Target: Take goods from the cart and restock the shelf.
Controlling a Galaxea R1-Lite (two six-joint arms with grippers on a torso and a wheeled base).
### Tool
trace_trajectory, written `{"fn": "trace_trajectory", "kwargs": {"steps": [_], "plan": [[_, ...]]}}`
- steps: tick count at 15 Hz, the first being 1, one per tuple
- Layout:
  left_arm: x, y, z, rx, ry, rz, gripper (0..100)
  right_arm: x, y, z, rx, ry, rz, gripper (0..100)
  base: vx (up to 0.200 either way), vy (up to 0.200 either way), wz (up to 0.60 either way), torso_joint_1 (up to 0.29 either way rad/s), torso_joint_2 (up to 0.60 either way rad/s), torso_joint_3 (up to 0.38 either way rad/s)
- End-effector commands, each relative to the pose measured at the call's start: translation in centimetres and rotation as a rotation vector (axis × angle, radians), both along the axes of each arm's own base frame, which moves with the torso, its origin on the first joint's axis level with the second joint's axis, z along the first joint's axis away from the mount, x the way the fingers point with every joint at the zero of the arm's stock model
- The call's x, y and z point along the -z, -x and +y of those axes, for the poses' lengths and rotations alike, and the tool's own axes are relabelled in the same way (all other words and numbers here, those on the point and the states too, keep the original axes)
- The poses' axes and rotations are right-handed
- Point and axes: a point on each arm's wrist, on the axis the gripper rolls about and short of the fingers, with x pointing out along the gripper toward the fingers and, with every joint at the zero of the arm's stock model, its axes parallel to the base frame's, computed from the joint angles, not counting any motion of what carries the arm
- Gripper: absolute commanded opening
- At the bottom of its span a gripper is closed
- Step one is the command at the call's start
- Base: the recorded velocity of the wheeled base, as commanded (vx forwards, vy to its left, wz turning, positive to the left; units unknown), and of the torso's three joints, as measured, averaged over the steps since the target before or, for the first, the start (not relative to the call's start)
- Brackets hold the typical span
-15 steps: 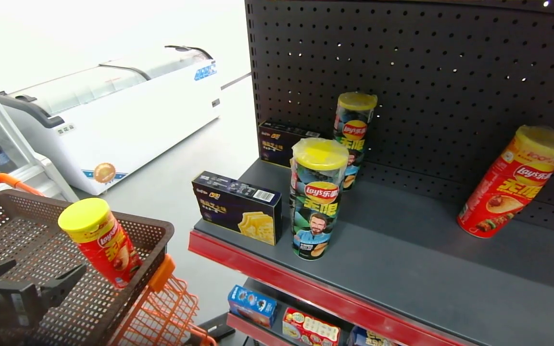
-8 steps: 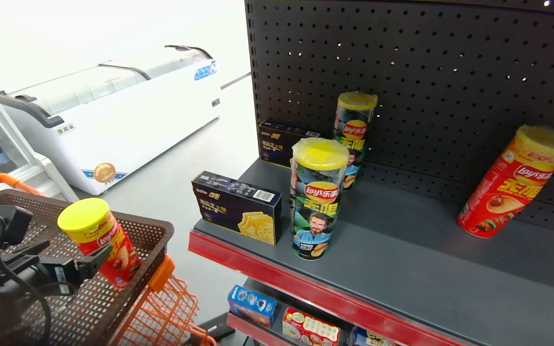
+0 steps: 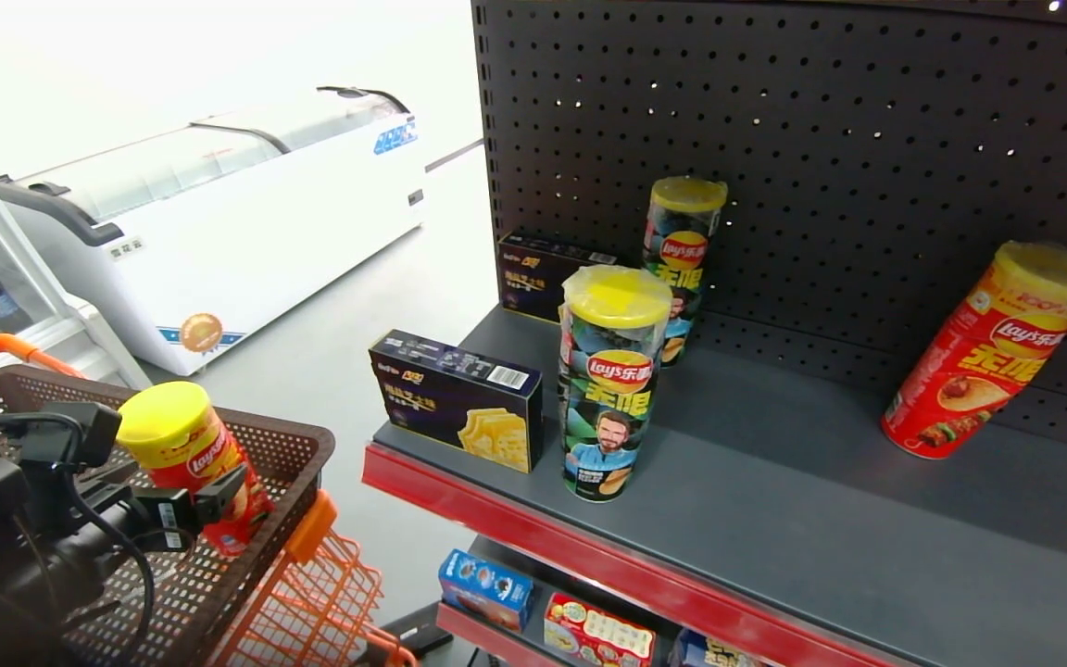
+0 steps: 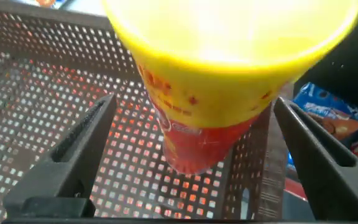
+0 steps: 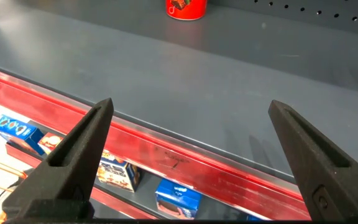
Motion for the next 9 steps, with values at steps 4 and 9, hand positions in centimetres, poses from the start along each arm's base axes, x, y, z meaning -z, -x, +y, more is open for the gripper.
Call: {"fn": "trace_trajectory", "kwargs": {"steps": [4, 9], "plan": [[1.5, -1.0, 1.0, -0.034, 0.01, 0.053, 100, 0.0, 0.0, 0.0, 0.001, 0.001, 0.001, 100, 0.0, 0.0, 0.0, 0.0, 0.0, 0.0], [1.6, -2.1, 1.3, -0.035, 0.008, 0.042, 100, 0.0, 0.0, 0.0, -0.001, 0.001, 0.001, 100, 0.0, 0.0, 0.0, 0.0, 0.0, 0.0]]}}
